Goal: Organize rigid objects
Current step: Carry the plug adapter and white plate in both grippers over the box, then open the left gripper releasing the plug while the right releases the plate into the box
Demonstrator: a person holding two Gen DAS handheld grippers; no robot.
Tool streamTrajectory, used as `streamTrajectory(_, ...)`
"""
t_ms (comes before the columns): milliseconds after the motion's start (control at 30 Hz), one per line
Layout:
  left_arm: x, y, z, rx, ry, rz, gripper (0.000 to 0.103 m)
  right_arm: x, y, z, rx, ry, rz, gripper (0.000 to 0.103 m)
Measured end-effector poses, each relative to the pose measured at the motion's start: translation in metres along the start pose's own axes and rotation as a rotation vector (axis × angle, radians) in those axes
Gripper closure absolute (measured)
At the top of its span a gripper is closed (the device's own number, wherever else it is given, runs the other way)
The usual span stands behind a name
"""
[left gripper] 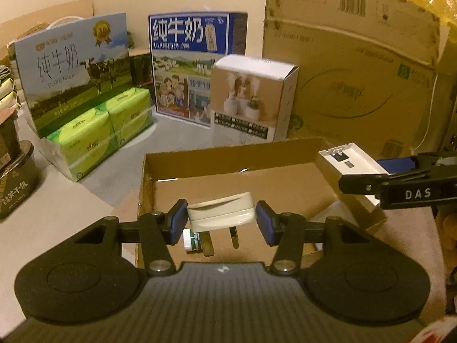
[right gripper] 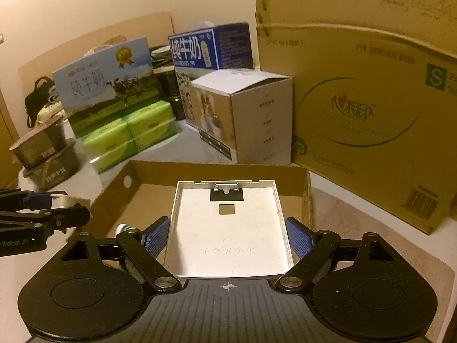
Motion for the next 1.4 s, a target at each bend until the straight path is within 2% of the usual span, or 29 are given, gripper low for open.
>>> streamTrajectory(300, -0.007, 0.032, -0.015, -0.055, 0.013, 0.006, 0.055, -0.001, 0.031, -0.006, -0.04, 0.017, 0.021, 0.018)
streamTrajectory(433, -0.009, 0.039, -0.023, -0.078, 0.033, 0.034, 0.051, -0.004, 0.038, -0.007, -0.045, 0.019, 0.028, 0.018)
streamTrajectory(467, -0.011, 0.038, -0.022, -0.068, 0.032, 0.045, 0.042, -0.005, 0.039, -0.008, -0.048, 0.017, 0.029, 0.018)
streamTrajectory(500, -0.014, 0.035, -0.02, -0.048, 0.022, 0.058, 0.039, -0.006, 0.04, -0.008, -0.05, 0.016, 0.03, 0.018)
streamTrajectory(767, -0.029, 0.013, -0.012, -0.004, -0.039, 0.075, 0.039, -0.01, 0.038, -0.006, -0.049, 0.021, 0.034, 0.018)
streamTrajectory(1300, -0.037, 0.006, -0.021, -0.003, -0.069, 0.067, 0.039, -0.025, 0.048, -0.011, -0.072, 0.022, 0.063, 0.018)
streamTrajectory(1333, -0.036, 0.005, -0.021, -0.003, -0.062, 0.069, 0.038, -0.026, 0.049, -0.011, -0.07, 0.03, 0.081, 0.018)
streamTrajectory(1400, -0.037, 0.003, -0.023, 0.001, -0.045, 0.089, 0.029, -0.027, 0.05, -0.011, -0.064, 0.042, 0.112, 0.017)
Point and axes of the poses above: each gripper's, at about its wrist camera, not at the fingertips, and y roughly the way its jaws point, x to its right, z to its top, the point moved 6 cm from there along y, roughly the way its jaws point, and after that the axes turned 2 degrees about x, right-handed, at the moved point
